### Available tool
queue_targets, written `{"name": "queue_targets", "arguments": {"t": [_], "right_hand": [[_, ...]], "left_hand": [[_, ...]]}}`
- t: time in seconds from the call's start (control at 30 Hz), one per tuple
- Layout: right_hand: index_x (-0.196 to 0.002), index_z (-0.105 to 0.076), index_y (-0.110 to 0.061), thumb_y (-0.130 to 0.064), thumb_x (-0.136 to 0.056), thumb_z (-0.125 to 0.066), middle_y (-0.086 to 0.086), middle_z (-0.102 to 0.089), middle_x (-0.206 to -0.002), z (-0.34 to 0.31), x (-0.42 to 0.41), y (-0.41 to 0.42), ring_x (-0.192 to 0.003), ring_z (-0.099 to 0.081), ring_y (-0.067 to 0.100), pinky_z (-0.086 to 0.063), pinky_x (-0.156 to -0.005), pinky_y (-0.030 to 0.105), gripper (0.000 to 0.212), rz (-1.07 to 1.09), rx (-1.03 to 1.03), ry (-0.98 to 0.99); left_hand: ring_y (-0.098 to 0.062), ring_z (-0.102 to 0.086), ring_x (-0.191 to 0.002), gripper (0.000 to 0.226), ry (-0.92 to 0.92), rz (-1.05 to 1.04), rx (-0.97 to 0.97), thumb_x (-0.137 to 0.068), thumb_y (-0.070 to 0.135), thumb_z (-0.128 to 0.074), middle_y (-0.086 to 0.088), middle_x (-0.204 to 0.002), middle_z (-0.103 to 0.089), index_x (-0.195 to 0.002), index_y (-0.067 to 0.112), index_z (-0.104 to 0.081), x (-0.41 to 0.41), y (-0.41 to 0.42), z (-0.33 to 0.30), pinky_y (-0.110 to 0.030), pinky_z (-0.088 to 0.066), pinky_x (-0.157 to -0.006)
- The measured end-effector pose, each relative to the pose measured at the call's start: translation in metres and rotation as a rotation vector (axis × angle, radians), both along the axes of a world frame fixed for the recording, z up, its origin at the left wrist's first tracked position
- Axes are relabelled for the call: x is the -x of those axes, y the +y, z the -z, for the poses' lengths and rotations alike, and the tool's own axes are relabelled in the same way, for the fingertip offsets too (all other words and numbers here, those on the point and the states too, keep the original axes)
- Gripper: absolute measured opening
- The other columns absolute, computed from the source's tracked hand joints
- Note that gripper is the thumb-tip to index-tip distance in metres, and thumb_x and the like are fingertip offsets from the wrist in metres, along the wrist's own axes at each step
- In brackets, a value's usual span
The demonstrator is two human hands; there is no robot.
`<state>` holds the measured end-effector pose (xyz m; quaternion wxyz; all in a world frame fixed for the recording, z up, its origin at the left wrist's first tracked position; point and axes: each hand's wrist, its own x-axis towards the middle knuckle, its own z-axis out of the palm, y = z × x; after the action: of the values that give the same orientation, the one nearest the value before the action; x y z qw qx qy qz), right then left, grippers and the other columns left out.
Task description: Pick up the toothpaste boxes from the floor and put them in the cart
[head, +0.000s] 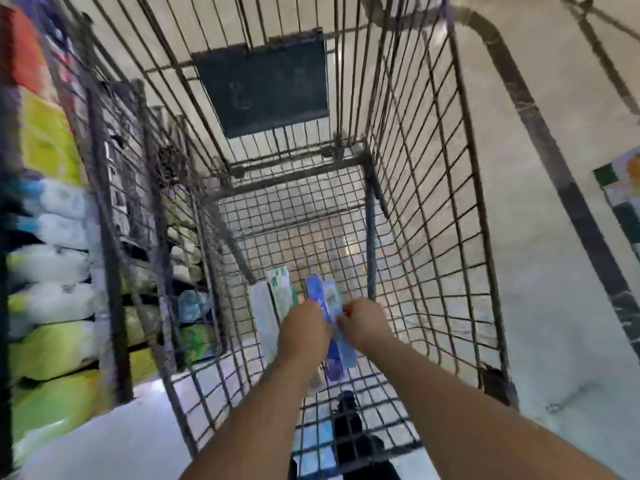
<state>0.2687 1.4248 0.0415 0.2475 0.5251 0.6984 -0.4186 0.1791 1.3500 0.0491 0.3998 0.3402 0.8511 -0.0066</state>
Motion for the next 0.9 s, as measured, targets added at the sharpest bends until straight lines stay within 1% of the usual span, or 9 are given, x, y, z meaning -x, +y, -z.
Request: {"name": "queue_targets", "arguments": {"t": [0.1,0.2,0.3,0.37,0.43,0.5,0.63,0.77,0.9], "right_hand": [[-0.102,-0.072,-0.003,-0.022,-0.093,-0.057,0.017,-0.072,-0.100,0.004,0.002,-0.005,-0.094,-0.067,0.029,-0.049,-0.077,0.030,0.025,0.008,0.014,0.021],[-0.114,-0.069,-0.010,-0.026,-0.094,-0.061,0.010,-0.072,-0.106,-0.010,0.001,-0.004,-0.090,-0.065,0.019,-0.048,-0.077,0.025,0.027,0.017,0.077,0.064],[-0.120,-0.066,-0.013,-0.028,-0.093,-0.063,0.004,-0.070,-0.113,-0.048,-0.004,0.005,-0.087,-0.060,0.011,-0.045,-0.078,0.023,0.032,0.020,0.049,0.127],[-0.125,-0.062,-0.014,-0.030,-0.093,-0.063,0.003,-0.069,-0.116,-0.087,-0.006,0.011,-0.091,-0.062,0.012,-0.050,-0.082,0.027,0.036,-0.007,0.032,0.147],[-0.127,-0.060,-0.015,-0.031,-0.094,-0.063,0.000,-0.068,-0.111,-0.132,-0.006,0.015,-0.082,-0.063,0.008,-0.051,-0.073,0.024,0.037,-0.049,0.017,0.176],[-0.130,-0.058,-0.016,-0.030,-0.095,-0.061,-0.002,-0.067,-0.107,-0.180,-0.003,0.016,-0.069,-0.062,-0.003,-0.047,-0.060,0.016,0.038,-0.152,-0.014,0.197],[-0.131,-0.059,-0.016,-0.032,-0.095,-0.060,0.002,-0.068,-0.120,-0.272,0.013,-0.007,-0.098,-0.065,0.012,-0.051,-0.080,0.022,0.039,-0.420,-0.151,0.236],[-0.127,-0.061,-0.022,-0.039,-0.096,-0.057,-0.004,-0.069,-0.119,-0.338,0.043,-0.070,-0.100,-0.065,0.011,-0.049,-0.084,0.021,0.036,-0.773,-0.288,0.292],[-0.116,-0.064,-0.023,-0.043,-0.097,-0.051,-0.006,-0.067,-0.115,-0.386,0.084,-0.180,-0.095,-0.062,0.013,-0.046,-0.080,0.024,0.030,-1.104,-0.350,0.417]], "left_hand": [[-0.031,-0.065,-0.091,0.012,0.026,0.004,0.058,-0.090,0.014,-0.060,-0.015,-0.100,-0.066,-0.097,0.007,-0.067,0.002,-0.004,0.005,-0.033,-0.048,-0.068],[-0.027,-0.063,-0.079,0.013,0.018,-0.069,0.054,-0.090,0.024,-0.059,-0.009,-0.090,-0.066,-0.088,0.012,-0.064,0.014,-0.011,-0.009,-0.030,-0.045,-0.059],[-0.023,-0.063,-0.085,0.021,-0.096,-0.083,0.030,-0.091,0.033,-0.059,-0.005,-0.093,-0.067,-0.092,0.013,-0.064,0.033,-0.020,-0.045,-0.031,-0.050,-0.069],[-0.022,-0.062,-0.089,0.027,-0.161,-0.094,0.019,-0.092,0.038,-0.058,-0.004,-0.100,-0.066,-0.102,0.014,-0.063,0.047,-0.028,-0.085,-0.032,-0.050,-0.075],[-0.024,-0.062,-0.092,0.031,-0.168,-0.110,-0.012,-0.093,0.040,-0.055,-0.007,-0.103,-0.066,-0.106,0.012,-0.063,0.058,-0.037,-0.132,-0.034,-0.049,-0.078],[-0.026,-0.062,-0.093,0.035,-0.181,-0.129,-0.046,-0.096,0.041,-0.051,-0.010,-0.104,-0.065,-0.106,0.010,-0.063,0.065,-0.052,-0.182,-0.034,-0.048,-0.078],[-0.023,-0.056,-0.087,0.033,-0.196,-0.115,-0.121,-0.098,0.043,-0.047,-0.012,-0.104,-0.062,-0.098,0.011,-0.054,0.067,-0.101,-0.274,-0.033,-0.043,-0.073],[-0.026,-0.061,-0.095,0.041,-0.170,-0.179,-0.231,-0.096,0.050,-0.048,-0.008,-0.111,-0.062,-0.113,0.014,-0.056,0.070,-0.191,-0.338,-0.038,-0.050,-0.076],[-0.021,-0.060,-0.093,0.036,0.037,-0.286,-0.300,-0.095,0.050,-0.051,-0.001,-0.102,-0.062,-0.109,0.018,-0.058,0.078,-0.326,-0.381,-0.032,-0.046,-0.075]]}}
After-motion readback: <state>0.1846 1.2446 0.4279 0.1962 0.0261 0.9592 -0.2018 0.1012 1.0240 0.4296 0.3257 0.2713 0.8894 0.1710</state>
